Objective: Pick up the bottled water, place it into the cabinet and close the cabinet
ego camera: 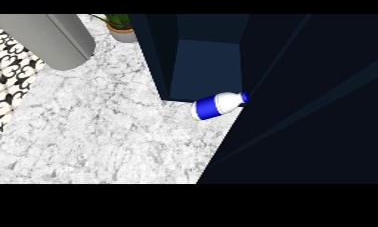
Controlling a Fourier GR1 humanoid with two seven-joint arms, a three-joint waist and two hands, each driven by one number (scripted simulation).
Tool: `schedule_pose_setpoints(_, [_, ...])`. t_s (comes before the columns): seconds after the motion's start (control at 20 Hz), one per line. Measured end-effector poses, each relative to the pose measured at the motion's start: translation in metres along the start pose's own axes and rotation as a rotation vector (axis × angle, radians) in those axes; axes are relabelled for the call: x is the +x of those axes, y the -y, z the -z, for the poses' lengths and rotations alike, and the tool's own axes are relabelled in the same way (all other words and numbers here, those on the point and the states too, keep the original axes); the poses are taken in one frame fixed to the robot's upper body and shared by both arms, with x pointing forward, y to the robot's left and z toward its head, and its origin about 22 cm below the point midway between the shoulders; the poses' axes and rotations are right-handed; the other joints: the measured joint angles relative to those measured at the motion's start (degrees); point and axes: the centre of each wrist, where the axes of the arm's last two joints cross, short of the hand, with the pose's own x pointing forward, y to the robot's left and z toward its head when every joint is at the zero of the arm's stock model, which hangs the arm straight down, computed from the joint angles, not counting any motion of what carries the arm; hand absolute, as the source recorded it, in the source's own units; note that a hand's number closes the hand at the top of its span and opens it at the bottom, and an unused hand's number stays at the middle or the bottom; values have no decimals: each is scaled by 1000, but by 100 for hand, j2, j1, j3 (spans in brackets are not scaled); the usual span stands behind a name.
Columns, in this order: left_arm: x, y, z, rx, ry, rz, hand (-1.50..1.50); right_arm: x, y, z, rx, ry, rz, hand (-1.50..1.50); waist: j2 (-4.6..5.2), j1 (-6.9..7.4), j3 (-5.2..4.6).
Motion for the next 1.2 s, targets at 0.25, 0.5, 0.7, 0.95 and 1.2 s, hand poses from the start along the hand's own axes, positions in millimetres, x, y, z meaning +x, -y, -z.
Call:
schedule_pose_setpoints(0.25, [7,-9,-2,-8,7,3,-150,6,-5,14,11,-14,-46,150,40,54,11])
schedule_pose_setpoints(0.5, [13,-18,-5,-27,10,-1,-150,7,-4,21,65,-49,-46,150,109,190,22])
schedule_pose_setpoints(0.7, [17,-23,-4,-39,22,-5,-150,8,-1,28,171,-82,-34,150,169,288,30])
schedule_pose_setpoints(0.95, [20,-31,-8,-46,23,-6,-150,12,7,43,312,-86,-40,150,190,318,43])
schedule_pose_setpoints(1.2, [25,-40,-16,-38,24,-1,-150,11,30,63,292,-100,33,150,179,255,60])
